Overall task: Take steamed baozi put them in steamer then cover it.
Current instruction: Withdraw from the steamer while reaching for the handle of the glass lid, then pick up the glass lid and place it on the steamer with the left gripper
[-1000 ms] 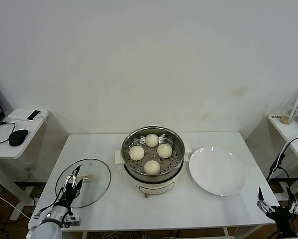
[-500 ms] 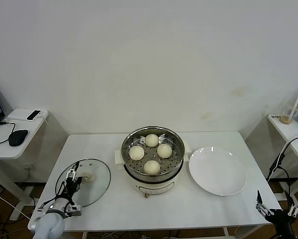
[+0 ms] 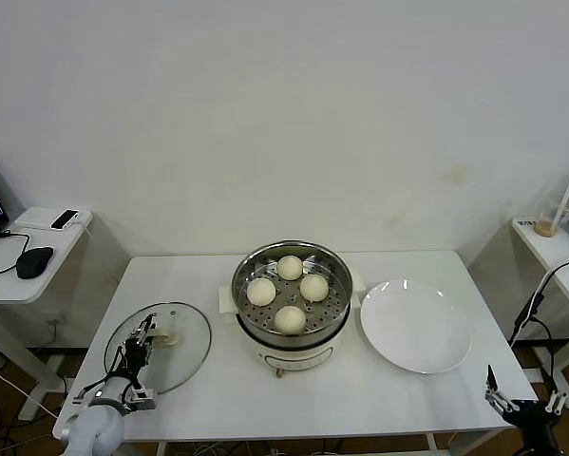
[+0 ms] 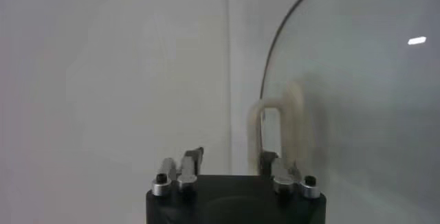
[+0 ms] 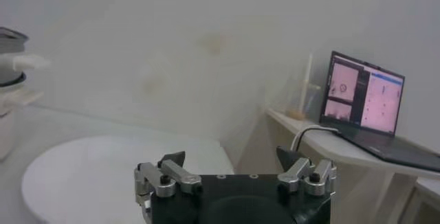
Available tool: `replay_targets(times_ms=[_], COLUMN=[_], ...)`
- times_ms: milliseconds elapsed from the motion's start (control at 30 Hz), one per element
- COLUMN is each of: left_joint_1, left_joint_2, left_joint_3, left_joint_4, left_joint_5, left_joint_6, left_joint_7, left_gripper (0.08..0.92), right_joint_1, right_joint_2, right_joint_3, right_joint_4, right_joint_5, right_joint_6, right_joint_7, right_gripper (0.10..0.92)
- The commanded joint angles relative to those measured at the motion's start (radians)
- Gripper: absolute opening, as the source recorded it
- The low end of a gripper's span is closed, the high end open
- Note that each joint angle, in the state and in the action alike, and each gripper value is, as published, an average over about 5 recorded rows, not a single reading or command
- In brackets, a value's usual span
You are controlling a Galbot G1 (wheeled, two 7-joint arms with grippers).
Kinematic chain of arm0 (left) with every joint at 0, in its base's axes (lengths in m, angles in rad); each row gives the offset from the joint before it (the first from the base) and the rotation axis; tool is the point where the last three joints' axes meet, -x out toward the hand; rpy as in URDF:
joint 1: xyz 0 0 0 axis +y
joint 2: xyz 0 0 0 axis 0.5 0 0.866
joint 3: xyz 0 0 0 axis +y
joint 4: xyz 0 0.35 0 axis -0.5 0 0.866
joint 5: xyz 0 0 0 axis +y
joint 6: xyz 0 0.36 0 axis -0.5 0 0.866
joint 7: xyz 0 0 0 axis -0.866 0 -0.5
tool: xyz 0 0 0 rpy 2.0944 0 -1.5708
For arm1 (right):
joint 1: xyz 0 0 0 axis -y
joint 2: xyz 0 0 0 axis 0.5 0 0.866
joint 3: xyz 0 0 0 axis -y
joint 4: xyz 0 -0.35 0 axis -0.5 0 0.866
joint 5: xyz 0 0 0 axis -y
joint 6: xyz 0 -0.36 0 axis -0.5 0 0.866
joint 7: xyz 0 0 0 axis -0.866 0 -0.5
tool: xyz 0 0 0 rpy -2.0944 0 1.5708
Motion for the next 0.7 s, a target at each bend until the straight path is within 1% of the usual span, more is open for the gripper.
replay_targets(times_ms=[33, 267, 333, 467, 700], left_joint_1=[-0.010, 0.023, 0.051, 0.118, 0.218], left_joint_2=[0.002, 0.005, 0.007, 0.016, 0.042], left_joint_3=[-0.005, -0.032, -0.052, -0.097, -0.202], left_joint_4=[0.005, -0.059, -0.100, -0.205, -0.391], left_joint_5=[-0.024, -0.056, -0.063, -0.075, -0.103], left_joint_6=[-0.005, -0.019, -0.019, -0.013, 0.013], left_joint_7=[-0.011, -0.053, -0.061, -0.061, -0.006], left_gripper=[0.327, 0.152, 0.139, 0.139, 0.139], right_joint_1=[-0.005, -0.007, -0.008, -0.008, -0.009], right_joint_2=[0.000, -0.002, -0.005, -0.015, -0.023], right_joint_3=[0.000, -0.006, -0.010, -0.020, -0.054], right_joint_4=[0.011, 0.027, 0.030, 0.034, 0.033], right_joint_5=[-0.001, -0.011, -0.016, -0.017, -0.023], right_joint_6=[0.000, 0.002, 0.003, 0.002, 0.010], right_joint_7=[-0.002, -0.009, -0.012, -0.020, -0.034], right_gripper=[0.823, 0.823, 0.823, 0.823, 0.823])
